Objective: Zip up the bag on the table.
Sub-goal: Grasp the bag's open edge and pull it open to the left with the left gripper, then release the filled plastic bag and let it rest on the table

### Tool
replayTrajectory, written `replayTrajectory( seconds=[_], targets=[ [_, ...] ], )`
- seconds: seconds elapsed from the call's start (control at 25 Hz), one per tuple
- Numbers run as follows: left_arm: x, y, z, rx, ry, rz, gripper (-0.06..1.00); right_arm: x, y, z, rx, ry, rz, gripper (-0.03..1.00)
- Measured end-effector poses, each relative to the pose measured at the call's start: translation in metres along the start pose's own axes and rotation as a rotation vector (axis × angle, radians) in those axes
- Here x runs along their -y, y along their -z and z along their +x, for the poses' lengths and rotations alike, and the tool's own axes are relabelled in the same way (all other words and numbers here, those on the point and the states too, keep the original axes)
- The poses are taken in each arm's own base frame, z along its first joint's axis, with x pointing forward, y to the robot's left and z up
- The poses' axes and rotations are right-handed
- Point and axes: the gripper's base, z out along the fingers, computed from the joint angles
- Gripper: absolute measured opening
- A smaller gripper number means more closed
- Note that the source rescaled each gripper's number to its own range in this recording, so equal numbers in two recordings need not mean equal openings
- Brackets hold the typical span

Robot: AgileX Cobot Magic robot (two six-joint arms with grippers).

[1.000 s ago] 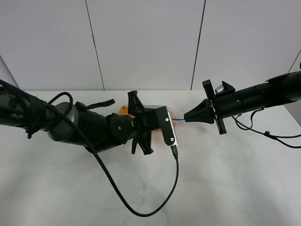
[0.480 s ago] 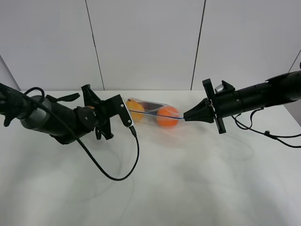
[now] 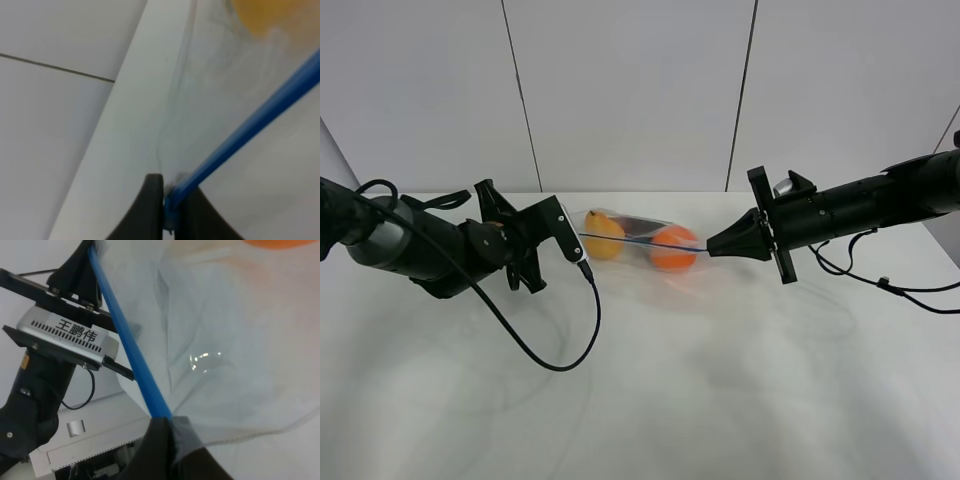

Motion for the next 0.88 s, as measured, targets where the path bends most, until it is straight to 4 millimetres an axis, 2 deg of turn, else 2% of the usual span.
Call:
replayTrajectory(
  seconds=[0.08,0.24,0.32,0.44,0.64,0.76,0.88],
  targets=[
    [-0.002,-0.001,0.003,-0.01,0.07,-0.004,0.17,0.001,0.0,0.001,-0.007,0.005,0.009,0.0],
    [-0.007,-0.005,0.012,-0.034,0.157,-0.016,0.68,0.003,0.001,0.001,-0.011,0.009,0.021,0.0],
    [-0.012,-0.008,0.02,-0.054,0.185,-0.026,0.81,0.003,0.002,0.001,-0.01,0.008,0.02,0.0],
    [-0.023,-0.014,0.038,-0.099,0.274,-0.053,0.87,0.003,0.002,0.001,-0.01,0.008,0.02,0.0],
    [-0.039,-0.02,0.07,-0.171,0.556,-0.061,0.89,0.003,0.002,0.001,-0.01,0.008,0.02,0.0],
    [-0.048,-0.021,0.08,-0.193,0.769,0.077,0.89,0.003,0.002,0.001,-0.01,0.008,0.02,0.0],
    [-0.071,-0.022,0.084,-0.182,0.915,0.233,0.89,0.003,0.002,0.001,-0.01,0.008,0.02,0.0]
  ],
)
